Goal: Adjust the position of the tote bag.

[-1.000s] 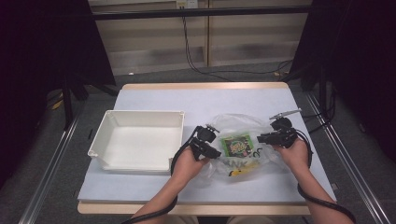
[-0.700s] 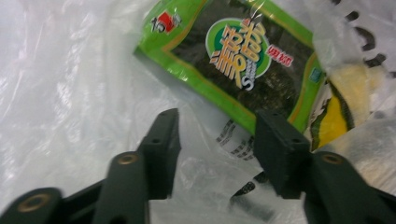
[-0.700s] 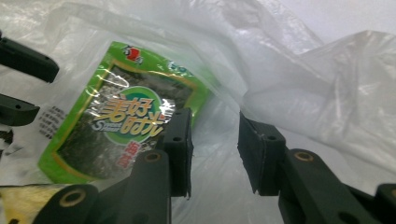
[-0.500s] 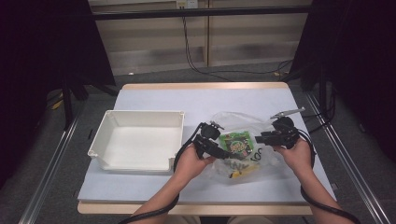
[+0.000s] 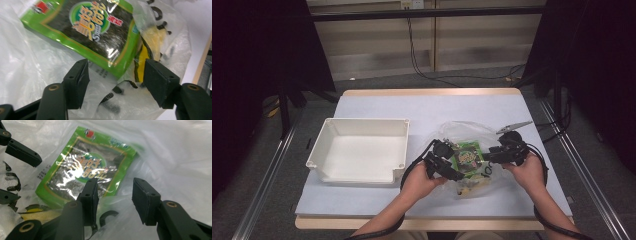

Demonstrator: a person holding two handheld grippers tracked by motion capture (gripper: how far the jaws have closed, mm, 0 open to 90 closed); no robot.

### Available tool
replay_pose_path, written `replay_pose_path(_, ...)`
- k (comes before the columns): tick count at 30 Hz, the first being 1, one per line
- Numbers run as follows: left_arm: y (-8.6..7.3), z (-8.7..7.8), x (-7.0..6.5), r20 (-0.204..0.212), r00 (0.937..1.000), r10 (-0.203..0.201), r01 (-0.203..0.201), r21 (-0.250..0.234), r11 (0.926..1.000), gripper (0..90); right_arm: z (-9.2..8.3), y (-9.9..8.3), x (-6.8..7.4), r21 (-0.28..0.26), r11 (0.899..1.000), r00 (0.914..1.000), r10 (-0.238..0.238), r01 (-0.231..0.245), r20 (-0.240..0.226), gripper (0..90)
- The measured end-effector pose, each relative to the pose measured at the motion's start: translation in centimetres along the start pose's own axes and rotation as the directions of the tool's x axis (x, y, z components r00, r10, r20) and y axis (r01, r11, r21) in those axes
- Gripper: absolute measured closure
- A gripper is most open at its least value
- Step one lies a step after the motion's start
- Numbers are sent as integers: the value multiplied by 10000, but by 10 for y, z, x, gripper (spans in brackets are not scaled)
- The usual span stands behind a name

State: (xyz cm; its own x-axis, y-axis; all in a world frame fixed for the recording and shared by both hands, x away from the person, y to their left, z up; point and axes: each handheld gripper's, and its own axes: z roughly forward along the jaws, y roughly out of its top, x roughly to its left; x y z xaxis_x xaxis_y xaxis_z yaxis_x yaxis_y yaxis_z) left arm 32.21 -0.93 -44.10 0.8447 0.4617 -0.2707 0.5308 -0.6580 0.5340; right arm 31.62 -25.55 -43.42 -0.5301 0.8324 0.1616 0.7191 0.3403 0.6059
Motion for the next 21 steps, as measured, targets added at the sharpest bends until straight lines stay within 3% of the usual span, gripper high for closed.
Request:
replay_pose_path(10,-13,12,-2,118,9999,-51,48,261,9996,425,7,-18,-1,444,9990,9999,-57,61,-90,586)
replay_pose_path(18,-18,16,-3,-51,10000,26,-24,232,9997,473,4,-28,-4,420,9986,9974,334,-308,-643,779)
replay_pose_path(21,-18,16,-2,-273,9996,105,-101,150,9998,557,5,-27,-4,352,9986,9956,423,-394,-834,860)
